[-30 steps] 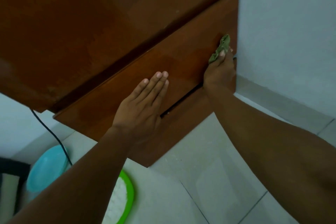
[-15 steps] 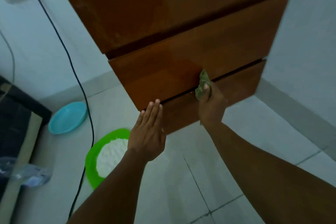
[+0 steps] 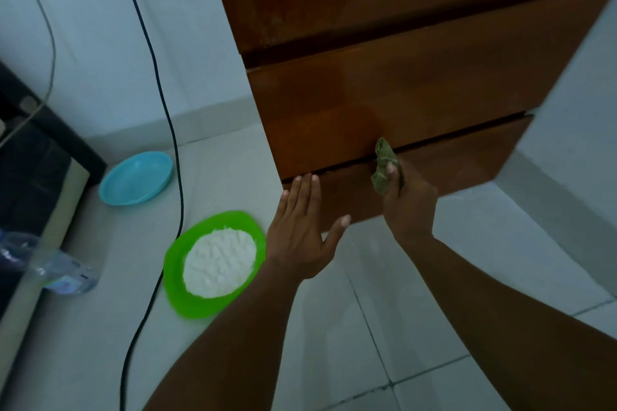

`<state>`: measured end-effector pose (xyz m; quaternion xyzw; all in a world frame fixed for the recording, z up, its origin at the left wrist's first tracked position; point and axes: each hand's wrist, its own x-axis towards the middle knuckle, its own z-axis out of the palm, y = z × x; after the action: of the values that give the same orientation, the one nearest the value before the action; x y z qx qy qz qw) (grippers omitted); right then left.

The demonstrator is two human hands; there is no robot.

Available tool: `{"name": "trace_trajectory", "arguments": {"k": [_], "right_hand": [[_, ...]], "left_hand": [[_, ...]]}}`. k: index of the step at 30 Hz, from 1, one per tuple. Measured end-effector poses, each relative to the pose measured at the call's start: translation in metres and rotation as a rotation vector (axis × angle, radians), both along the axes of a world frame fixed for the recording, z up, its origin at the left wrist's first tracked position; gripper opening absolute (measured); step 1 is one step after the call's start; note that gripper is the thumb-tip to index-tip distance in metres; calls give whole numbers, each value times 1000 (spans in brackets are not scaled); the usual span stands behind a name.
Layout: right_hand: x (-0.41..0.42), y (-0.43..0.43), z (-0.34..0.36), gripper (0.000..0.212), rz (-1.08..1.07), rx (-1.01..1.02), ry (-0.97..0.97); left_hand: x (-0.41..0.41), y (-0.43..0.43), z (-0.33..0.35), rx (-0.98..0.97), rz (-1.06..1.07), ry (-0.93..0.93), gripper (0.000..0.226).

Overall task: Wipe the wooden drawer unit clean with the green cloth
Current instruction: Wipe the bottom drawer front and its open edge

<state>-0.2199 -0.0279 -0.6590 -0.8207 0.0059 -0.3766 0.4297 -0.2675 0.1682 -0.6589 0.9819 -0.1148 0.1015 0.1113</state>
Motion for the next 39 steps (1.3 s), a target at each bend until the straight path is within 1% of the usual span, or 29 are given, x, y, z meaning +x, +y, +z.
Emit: {"name": "trace_trajectory", "arguments": {"k": [4, 8, 12, 17, 20, 23, 28, 33, 37, 39], "right_hand": [[3, 0, 2, 27, 25, -14, 1], [4, -4, 0, 30, 45, -40, 9], [-1, -7, -5, 32, 69, -82, 43], [-15, -3, -4, 26, 132, -119, 44], [-17, -5, -3, 27, 137, -131, 46], [-17, -8, -2, 30, 132, -133, 54], [-18, -9, 0, 31, 132, -118, 53], [-21, -4, 0, 31, 152, -151, 66], [-26, -3, 0, 32, 171, -172, 53], [-28, -5, 1, 32, 174, -186, 43]], "left_hand": [[4, -6, 0, -85, 26, 30, 92], [2, -7, 2, -138, 30, -17, 92], [2, -9, 10, -169, 56, -13, 90], [10, -7, 16, -70, 58, -69, 79], [8, -1, 12, -18, -4, -65, 82], [3, 5, 10, -55, -52, -49, 86], [5, -3, 15, -98, 3, -47, 88], [9, -8, 21, -40, 49, -44, 88], [9, -12, 31, 10, 76, -28, 94], [7, -15, 33, -1, 97, -10, 96]]}}
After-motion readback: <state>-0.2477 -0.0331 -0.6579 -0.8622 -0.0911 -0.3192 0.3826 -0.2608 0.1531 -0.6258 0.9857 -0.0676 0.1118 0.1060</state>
